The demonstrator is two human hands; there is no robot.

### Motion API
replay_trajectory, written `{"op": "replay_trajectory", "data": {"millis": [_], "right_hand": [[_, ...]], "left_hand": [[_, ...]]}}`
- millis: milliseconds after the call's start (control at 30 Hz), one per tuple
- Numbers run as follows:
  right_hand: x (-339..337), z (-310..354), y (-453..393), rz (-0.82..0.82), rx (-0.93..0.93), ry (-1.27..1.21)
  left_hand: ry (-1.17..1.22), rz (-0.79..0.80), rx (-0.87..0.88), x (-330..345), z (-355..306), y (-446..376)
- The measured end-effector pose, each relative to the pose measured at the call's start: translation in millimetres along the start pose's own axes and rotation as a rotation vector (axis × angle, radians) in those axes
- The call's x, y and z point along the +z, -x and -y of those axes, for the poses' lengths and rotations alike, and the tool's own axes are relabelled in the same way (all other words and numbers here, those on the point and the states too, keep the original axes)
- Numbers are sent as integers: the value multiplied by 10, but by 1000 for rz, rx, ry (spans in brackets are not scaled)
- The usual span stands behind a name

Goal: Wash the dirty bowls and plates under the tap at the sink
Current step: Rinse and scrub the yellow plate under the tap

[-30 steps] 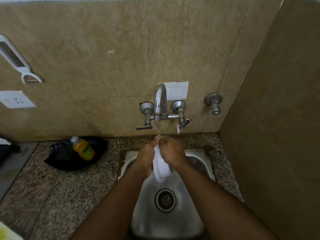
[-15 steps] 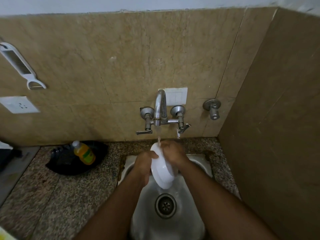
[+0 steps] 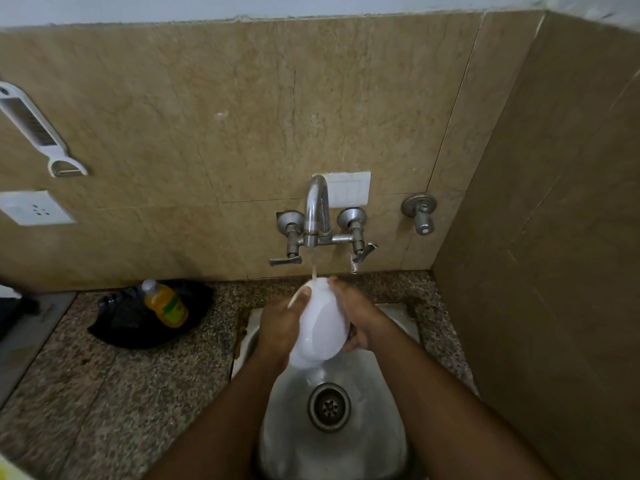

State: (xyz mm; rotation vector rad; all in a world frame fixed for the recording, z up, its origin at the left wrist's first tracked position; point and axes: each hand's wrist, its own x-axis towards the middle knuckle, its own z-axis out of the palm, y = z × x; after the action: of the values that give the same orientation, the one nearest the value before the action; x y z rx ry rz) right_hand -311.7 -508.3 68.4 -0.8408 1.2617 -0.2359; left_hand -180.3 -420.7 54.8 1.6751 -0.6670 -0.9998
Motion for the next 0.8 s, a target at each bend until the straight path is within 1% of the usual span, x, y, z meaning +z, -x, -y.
{"op": "replay_trajectory", "data": {"millis": [33, 100, 167, 200, 233, 300, 367, 400, 433, 467, 567, 600, 633, 667, 800], "right_hand": [[-6, 17, 7, 48, 30, -37], [-30, 30, -18, 117, 65, -64], [-56, 14, -61, 104, 45, -85], [-59, -2, -75, 71, 18, -106], [-63, -24, -77, 45, -17, -136], [-94, -108, -93, 33, -96, -221], [-136, -209, -69, 69, -157, -316], [-161, -264, -73, 91, -183, -359], [-187, -314, -83, 117, -207, -398], [-206, -357, -90, 135, -230, -429], [-259, -462, -121, 175, -289, -510], [-275, -469, -114, 185, -304, -510], [-292, -468, -105, 179, -312, -487], [-312, -457, -109, 150, -318, -432], [-343, -377, -163, -45, -300, -145]], "left_hand": [[-159, -8, 122, 29, -16, 42], [-374, 70, 327, 94, -33, 144], [-497, 140, 461, 144, -28, 157], [-517, 146, 502, 154, 7, 121], [-488, 124, 520, 156, 50, 76], [-465, 22, 532, 120, 164, -15], [-630, -149, 570, 48, 316, -122], [-691, -216, 532, 5, 357, -157], [-671, -251, 436, -26, 384, -190], [-568, -232, 305, -44, 375, -201], [92, -74, -120, -47, 246, -191], [193, -50, -197, -59, 218, -184], [203, -53, -214, -77, 201, -175], [190, -71, -192, -98, 205, -173], [144, -109, -6, -148, 189, -110]]}}
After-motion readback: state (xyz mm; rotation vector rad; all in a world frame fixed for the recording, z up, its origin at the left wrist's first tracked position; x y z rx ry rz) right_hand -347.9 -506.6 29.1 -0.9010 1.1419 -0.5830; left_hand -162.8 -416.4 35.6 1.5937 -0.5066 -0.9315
